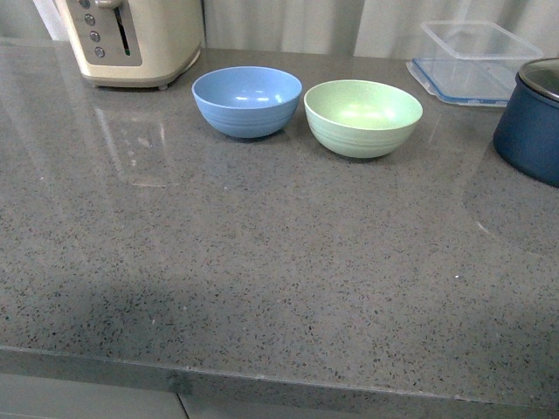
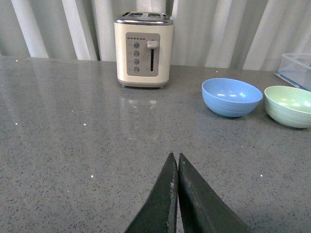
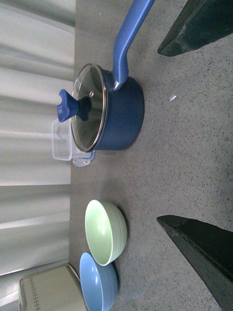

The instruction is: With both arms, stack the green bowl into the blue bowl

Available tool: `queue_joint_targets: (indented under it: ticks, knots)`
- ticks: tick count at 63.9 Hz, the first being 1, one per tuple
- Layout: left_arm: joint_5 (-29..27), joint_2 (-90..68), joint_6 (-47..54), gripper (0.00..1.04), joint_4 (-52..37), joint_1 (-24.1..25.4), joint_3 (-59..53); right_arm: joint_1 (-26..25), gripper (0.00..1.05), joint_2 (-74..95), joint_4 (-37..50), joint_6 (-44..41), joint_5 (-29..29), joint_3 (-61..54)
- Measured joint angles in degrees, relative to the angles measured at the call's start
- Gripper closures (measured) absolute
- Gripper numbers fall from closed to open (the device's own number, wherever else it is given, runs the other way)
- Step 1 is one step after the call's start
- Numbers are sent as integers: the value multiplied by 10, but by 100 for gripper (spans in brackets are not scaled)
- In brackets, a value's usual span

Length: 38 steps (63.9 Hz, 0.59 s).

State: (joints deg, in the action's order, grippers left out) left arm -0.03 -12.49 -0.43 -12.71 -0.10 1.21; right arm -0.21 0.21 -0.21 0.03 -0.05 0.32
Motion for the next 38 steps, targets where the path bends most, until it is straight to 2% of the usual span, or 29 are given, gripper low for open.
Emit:
queue_joint_targets:
  ticks: [12,19,38]
  knots:
    - [0,28,0,101,28,0,0,0,10,0,0,0,0,0]
    - [0,105,0,101,122,0,0,0,10,0,0,0,0,0]
    - [0,123,0,101,127,0,0,0,10,0,0,0,0,0]
